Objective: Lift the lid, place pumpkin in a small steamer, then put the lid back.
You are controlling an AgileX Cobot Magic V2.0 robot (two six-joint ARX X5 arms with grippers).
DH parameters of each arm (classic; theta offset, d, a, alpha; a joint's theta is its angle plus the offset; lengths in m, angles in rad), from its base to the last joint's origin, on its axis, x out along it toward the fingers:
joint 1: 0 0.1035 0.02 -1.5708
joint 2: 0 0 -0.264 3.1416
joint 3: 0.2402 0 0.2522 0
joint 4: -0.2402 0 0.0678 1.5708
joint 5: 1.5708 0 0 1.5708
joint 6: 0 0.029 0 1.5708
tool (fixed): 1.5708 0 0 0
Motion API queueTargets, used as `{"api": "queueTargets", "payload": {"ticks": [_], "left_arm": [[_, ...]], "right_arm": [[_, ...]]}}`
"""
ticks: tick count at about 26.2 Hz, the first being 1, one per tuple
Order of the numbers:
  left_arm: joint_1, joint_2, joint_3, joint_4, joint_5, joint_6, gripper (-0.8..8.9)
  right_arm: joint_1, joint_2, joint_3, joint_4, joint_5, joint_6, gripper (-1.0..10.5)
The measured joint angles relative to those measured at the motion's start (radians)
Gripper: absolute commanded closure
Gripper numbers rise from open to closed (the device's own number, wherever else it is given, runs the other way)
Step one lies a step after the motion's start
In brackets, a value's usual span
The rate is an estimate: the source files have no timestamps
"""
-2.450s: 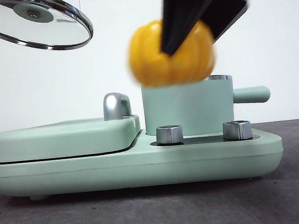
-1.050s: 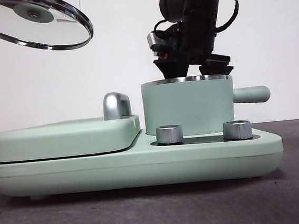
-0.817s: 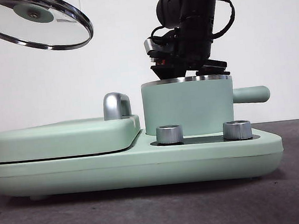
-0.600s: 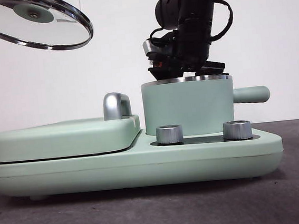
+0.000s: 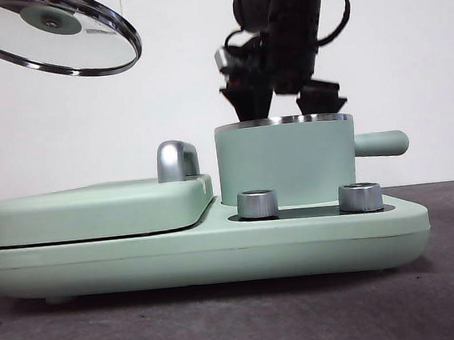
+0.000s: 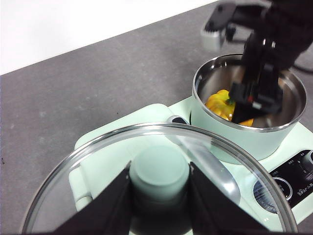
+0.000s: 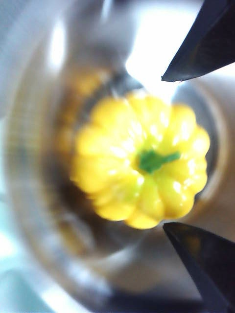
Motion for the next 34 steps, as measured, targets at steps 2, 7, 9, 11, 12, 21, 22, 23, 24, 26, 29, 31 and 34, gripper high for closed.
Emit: {"api": "queueTargets", "payload": {"ticks": [2,7,9,11,12,21,22,23,24,26,29,31,34], "left_arm": [[0.0,0.0,0.0,0.0,0.0,0.0,8.04],[0.0,0.0,0.0,0.0,0.0,0.0,8.04],[0.0,0.0,0.0,0.0,0.0,0.0,8.04],[0.0,0.0,0.0,0.0,0.0,0.0,8.04],[0.0,0.0,0.0,0.0,0.0,0.0,8.04],[0.0,0.0,0.0,0.0,0.0,0.0,8.04],[0.0,0.0,0.0,0.0,0.0,0.0,8.04],[0.0,0.0,0.0,0.0,0.0,0.0,8.04],[0.0,0.0,0.0,0.0,0.0,0.0,8.04],[0.0,0.0,0.0,0.0,0.0,0.0,8.04],[0.0,0.0,0.0,0.0,0.0,0.0,8.04],[0.001,0.0,0.0,0.0,0.0,0.0,8.04],[0.001,0.0,0.0,0.0,0.002,0.0,8.04]], "right_arm": [[-0.002,0.0,0.074,-0.033,0.0,0.002,5.1],[0.01,-0.113,0.113,-0.077,0.057,0.013,5.7],[0.032,-0.196,0.112,-0.05,0.075,0.016,5.7],[0.067,-0.275,0.095,0.001,0.079,0.019,5.7],[0.084,-0.303,0.078,0.016,0.079,0.02,5.7],[0.171,-0.496,-0.229,0.25,0.083,0.063,5.7],[0.175,-0.527,-0.273,0.282,0.083,0.067,5.7],[0.179,-0.556,-0.312,0.31,0.087,0.069,5.7],[0.181,-0.589,-0.357,0.342,0.095,0.071,5.7],[0.184,-0.648,-0.438,0.391,0.108,0.072,5.7],[0.185,-0.74,-0.57,0.454,0.129,0.073,5.7],[0.185,-0.811,-0.667,0.495,0.142,0.074,5.7],[0.185,-0.924,-0.805,0.555,0.159,0.08,5.7]]}}
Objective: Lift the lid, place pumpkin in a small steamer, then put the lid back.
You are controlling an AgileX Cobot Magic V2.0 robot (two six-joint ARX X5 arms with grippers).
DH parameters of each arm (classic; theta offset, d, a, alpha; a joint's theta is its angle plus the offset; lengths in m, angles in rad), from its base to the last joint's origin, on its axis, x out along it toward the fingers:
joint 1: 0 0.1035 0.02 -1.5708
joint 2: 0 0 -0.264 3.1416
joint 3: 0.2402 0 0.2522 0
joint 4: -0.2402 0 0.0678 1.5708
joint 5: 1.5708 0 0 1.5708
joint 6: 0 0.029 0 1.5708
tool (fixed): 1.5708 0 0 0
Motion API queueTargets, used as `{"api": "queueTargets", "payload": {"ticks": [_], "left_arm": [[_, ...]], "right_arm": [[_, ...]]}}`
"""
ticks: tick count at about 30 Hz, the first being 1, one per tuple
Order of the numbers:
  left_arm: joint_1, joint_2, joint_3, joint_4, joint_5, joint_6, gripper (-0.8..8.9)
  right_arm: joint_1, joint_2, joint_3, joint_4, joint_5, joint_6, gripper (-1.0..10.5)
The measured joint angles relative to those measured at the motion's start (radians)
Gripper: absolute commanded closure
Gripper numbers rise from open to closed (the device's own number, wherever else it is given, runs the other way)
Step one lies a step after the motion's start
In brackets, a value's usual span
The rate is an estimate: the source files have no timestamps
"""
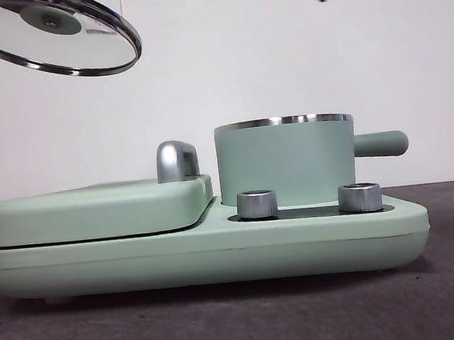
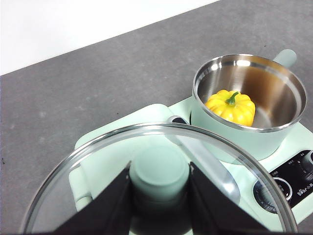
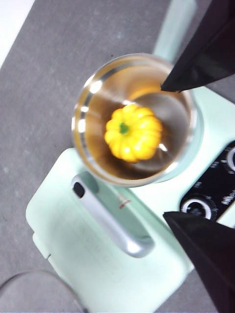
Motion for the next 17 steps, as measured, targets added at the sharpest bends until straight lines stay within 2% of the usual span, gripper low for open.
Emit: {"api": "queueTargets", "payload": {"ticks": [10,17], "left_arm": [[0.0,0.032,0.0,0.016,0.128,-0.001,8.04],[-0.047,0.122,0.0,0.127,0.162,-0.01,8.05]], "right_arm": [[0.0,-0.398,-0.327,0.045,0.046,0.019,5.7],[0.0,-0.597,-0.381,-0.019,0.105,0.038,5.7]]}}
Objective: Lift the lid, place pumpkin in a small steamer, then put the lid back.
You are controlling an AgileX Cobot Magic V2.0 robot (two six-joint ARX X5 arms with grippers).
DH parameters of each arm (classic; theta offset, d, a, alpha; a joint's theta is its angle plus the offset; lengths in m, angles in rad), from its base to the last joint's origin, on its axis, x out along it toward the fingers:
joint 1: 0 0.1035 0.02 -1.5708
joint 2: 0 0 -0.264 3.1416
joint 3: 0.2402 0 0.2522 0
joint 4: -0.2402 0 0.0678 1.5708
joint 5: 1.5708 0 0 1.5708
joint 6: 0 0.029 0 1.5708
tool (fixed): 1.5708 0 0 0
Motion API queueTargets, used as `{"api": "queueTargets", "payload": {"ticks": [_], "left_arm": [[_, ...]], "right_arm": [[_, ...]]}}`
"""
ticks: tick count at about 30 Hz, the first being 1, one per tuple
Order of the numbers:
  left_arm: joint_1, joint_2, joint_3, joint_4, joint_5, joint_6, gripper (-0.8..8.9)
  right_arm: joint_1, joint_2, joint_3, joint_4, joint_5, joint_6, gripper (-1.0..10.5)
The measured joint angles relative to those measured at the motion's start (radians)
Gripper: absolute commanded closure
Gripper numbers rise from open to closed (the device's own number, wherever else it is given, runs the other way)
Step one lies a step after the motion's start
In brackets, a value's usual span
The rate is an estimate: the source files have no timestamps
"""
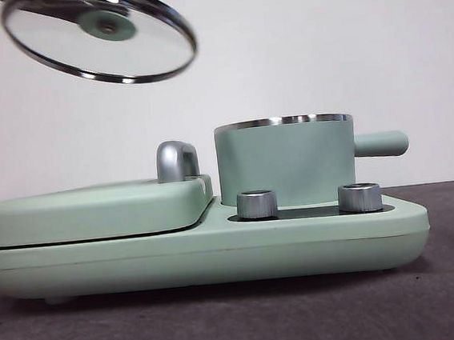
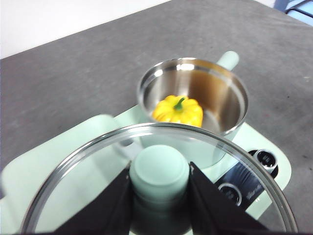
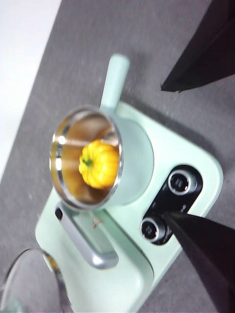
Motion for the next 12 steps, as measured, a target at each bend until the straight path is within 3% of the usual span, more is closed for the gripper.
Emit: {"api": "queueTargets", "payload": {"ticks": [12], "left_arm": [[-0.094,0.262,0.0,0.367,0.002,-0.002,8.07]], "right_arm": [[0.0,-0.044,0.0,-0.108,0.027,0.003,5.7]]}}
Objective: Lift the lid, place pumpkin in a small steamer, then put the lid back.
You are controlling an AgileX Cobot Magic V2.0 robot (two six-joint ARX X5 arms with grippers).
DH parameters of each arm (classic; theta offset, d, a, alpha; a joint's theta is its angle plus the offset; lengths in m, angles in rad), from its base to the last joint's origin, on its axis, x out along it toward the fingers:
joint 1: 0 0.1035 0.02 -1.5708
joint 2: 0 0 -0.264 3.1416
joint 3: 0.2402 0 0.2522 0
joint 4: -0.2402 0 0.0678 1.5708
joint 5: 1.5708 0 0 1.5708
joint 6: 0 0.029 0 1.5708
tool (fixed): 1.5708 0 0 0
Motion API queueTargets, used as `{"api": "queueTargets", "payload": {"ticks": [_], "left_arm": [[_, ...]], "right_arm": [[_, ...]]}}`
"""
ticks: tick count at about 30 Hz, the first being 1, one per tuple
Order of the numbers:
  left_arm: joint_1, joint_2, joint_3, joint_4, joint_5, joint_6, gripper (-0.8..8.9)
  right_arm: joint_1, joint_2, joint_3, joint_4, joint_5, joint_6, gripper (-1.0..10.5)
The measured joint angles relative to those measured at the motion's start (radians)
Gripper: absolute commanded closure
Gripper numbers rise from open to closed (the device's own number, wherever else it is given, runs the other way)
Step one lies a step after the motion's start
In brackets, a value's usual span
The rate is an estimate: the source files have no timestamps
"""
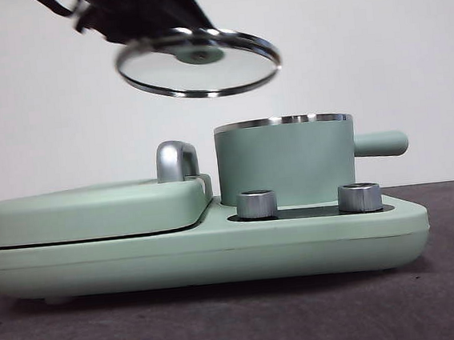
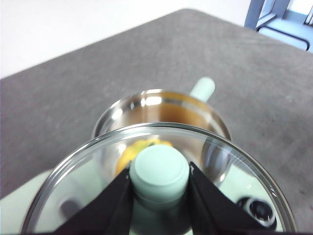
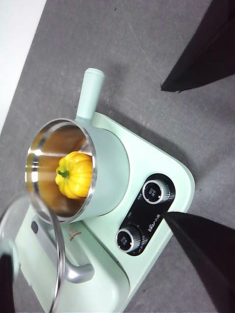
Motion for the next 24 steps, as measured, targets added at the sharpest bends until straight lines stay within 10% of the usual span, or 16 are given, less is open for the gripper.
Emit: {"api": "queueTargets", "payload": {"ticks": [24], "left_arm": [[-0.024,0.399,0.225,0.19,0.018,0.006,8.07]], "right_arm": [[0.0,0.0,0.0,-0.092,0.0,0.0,5.7]]}}
